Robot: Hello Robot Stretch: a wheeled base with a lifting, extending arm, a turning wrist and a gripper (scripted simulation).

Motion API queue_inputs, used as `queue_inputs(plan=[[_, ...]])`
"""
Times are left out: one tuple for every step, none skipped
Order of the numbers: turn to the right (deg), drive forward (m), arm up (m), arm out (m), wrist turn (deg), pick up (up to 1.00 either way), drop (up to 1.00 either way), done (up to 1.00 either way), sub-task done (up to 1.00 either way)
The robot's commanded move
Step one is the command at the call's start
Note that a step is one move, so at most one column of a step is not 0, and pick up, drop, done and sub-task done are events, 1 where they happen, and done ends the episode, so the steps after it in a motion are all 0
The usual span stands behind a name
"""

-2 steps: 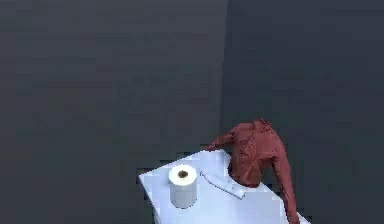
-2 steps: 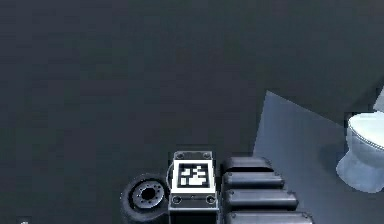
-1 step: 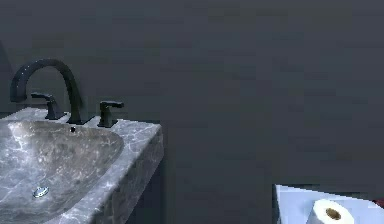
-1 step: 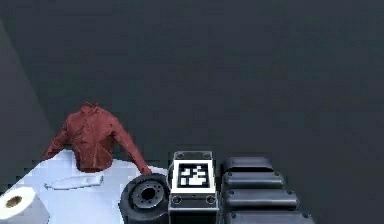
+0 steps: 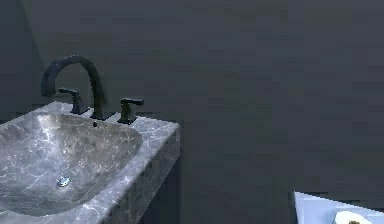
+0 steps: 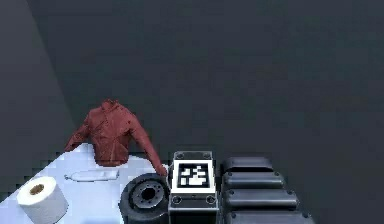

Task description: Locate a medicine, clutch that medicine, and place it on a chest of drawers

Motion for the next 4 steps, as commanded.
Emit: queue_inputs(plan=[[0.0,0.0,0.0,0.32,0.0,0.0,0.0,0.0,0.0],[0.0,0.0,0.0,0.0,39.0,0.0,0.0,0.0,0.0],[0.0,0.0,-0.3,0.0,0.0,0.0,0.0,0.0,0.0],[0.0,0.0,0.0,0.0,0.0,0.0,1.0,0.0,0.0]])
